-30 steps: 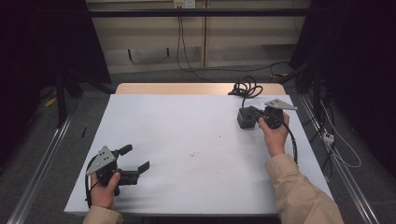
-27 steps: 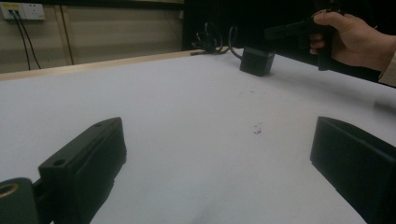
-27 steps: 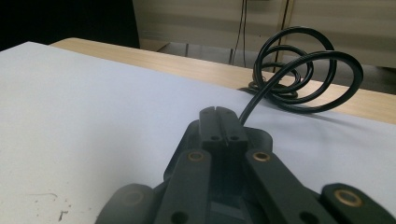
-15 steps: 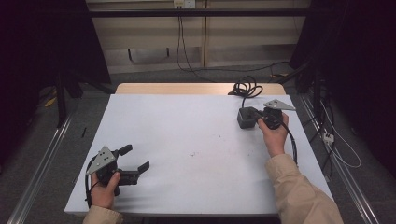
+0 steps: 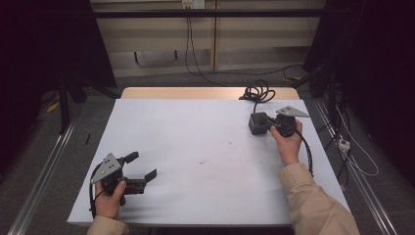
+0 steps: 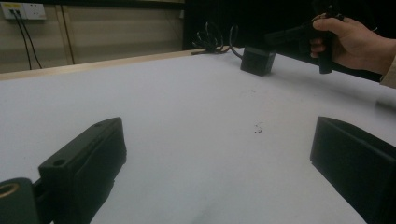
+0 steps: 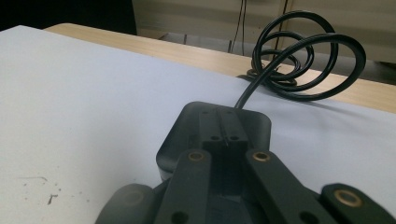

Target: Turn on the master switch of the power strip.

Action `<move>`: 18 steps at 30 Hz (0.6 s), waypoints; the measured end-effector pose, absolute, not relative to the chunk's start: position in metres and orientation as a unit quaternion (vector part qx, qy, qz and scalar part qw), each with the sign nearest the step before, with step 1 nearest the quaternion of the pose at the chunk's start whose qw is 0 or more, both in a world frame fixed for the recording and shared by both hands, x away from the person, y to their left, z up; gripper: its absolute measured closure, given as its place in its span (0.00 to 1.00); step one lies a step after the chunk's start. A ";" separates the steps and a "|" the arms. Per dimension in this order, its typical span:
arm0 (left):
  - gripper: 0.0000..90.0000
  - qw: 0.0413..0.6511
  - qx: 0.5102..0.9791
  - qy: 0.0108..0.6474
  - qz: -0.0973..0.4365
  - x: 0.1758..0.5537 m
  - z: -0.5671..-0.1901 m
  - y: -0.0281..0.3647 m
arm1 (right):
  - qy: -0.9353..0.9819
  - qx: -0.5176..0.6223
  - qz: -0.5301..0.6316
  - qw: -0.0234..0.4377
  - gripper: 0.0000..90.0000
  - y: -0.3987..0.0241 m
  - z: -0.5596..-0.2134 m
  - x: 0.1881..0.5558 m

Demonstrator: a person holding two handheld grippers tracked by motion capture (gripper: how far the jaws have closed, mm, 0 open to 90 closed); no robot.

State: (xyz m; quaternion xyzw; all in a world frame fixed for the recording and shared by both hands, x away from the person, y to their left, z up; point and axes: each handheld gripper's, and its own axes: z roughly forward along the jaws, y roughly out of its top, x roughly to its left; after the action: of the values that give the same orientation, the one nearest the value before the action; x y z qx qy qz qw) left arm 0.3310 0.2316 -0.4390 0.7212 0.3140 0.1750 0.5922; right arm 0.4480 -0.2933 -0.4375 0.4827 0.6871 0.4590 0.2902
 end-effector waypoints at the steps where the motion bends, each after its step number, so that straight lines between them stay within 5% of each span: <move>1: 0.04 0.593 0.721 0.313 0.174 0.331 -0.439 0.232 | 0.686 0.483 0.461 0.290 1.00 -0.294 -0.438 0.448; 18: 0.04 0.591 0.722 0.313 0.176 0.331 -0.439 0.233 | 0.694 0.472 0.457 0.295 1.00 -0.293 -0.440 0.448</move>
State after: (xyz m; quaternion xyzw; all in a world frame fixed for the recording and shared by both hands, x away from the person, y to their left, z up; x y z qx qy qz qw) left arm 0.3309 0.2329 -0.4391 0.7218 0.3131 0.1764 0.5915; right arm 0.4481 -0.2933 -0.4397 0.4716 0.6939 0.4572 0.2951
